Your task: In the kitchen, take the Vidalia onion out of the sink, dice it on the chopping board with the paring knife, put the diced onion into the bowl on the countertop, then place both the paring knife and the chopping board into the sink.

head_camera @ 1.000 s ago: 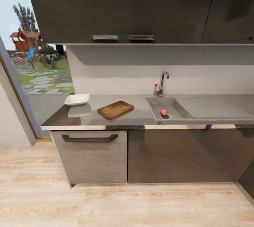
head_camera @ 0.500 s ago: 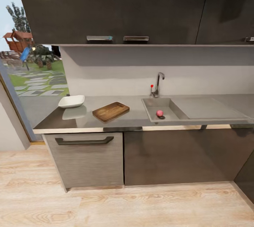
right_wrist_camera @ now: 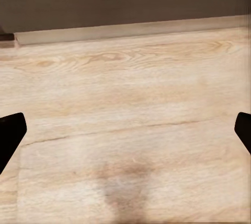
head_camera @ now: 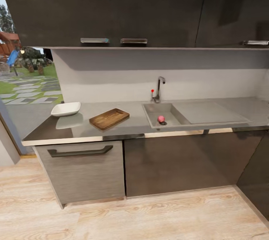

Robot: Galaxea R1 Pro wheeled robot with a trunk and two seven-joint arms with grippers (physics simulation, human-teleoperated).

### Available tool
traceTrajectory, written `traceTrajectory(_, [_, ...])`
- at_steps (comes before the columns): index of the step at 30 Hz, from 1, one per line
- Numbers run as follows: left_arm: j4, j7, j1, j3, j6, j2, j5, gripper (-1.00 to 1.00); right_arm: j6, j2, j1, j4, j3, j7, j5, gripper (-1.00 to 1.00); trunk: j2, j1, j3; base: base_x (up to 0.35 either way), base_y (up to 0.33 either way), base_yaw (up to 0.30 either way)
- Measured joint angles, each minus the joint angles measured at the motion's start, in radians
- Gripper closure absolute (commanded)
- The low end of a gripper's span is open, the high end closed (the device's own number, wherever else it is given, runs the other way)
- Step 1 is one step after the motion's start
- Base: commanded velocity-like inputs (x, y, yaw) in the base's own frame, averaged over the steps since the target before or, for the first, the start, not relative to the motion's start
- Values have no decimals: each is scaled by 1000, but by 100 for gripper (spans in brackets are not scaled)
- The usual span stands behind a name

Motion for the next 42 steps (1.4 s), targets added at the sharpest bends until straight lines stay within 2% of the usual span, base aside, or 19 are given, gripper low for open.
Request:
traceTrajectory(10, [0,0,0,0,0,0,0,-100,-1,-9,0,32,-1,0,2,-100,0,0,0,0,0,-12])
traceTrajectory(27, [0,0,0,0,0,0,0,-100,-1,-5,0,35,1,0,2,-100,0,0,0,0,-13,-2])
traceTrajectory(42, [1,0,0,0,0,0,0,-100,0,-3,0,35,1,1,2,-100,0,0,12,70,-137,-206])
